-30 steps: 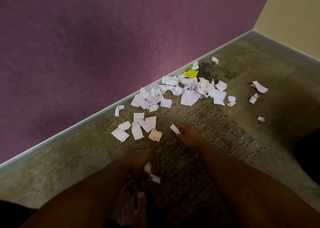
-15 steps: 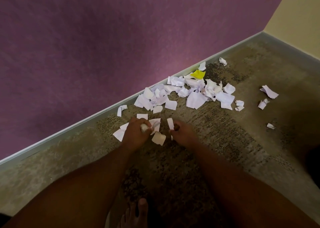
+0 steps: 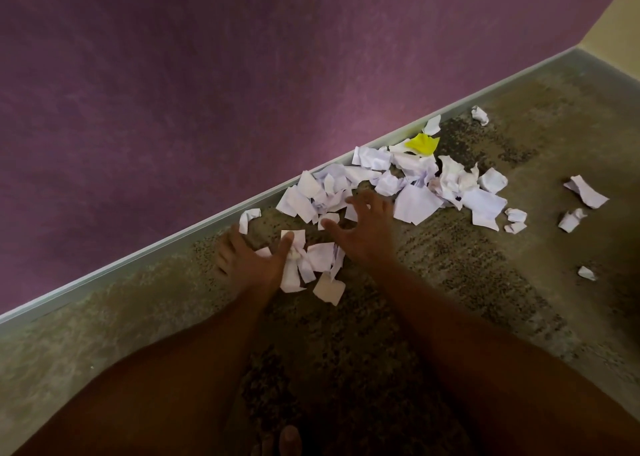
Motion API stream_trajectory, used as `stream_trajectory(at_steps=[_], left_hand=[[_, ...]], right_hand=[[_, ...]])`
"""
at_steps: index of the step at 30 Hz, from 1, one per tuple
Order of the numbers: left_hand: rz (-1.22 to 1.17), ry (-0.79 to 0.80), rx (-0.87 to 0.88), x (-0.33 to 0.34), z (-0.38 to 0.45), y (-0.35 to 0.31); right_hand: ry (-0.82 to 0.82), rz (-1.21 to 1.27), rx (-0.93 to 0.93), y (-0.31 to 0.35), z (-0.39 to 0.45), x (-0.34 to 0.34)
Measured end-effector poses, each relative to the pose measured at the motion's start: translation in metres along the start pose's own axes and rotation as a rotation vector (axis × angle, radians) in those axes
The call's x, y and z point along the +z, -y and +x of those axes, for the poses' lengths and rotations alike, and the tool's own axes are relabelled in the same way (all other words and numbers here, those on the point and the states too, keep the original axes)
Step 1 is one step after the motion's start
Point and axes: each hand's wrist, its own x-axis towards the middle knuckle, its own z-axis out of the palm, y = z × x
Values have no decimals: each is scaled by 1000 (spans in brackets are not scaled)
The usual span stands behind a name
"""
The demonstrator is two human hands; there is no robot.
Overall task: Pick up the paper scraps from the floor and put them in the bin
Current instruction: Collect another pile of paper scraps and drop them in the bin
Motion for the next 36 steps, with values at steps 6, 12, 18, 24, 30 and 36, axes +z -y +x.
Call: stream_trajectory(at_steps=[6, 12, 18, 24, 30, 36], left_hand=[[115, -124, 105, 16, -10, -4], [162, -77, 182, 19, -9, -10], [122, 10, 274, 16, -7, -10], [73, 4, 259, 16, -7, -8], [31, 23, 254, 14, -6, -4], [-178, 45, 362, 12, 6, -7]], right_hand=[[52, -99, -65, 11, 38, 23], [75, -89, 103, 6, 63, 45], [-7, 18, -2, 10, 58, 67], [105, 289, -79, 20, 53, 75], [443, 340, -188, 22, 42, 54], [491, 116, -461, 13, 32, 33]])
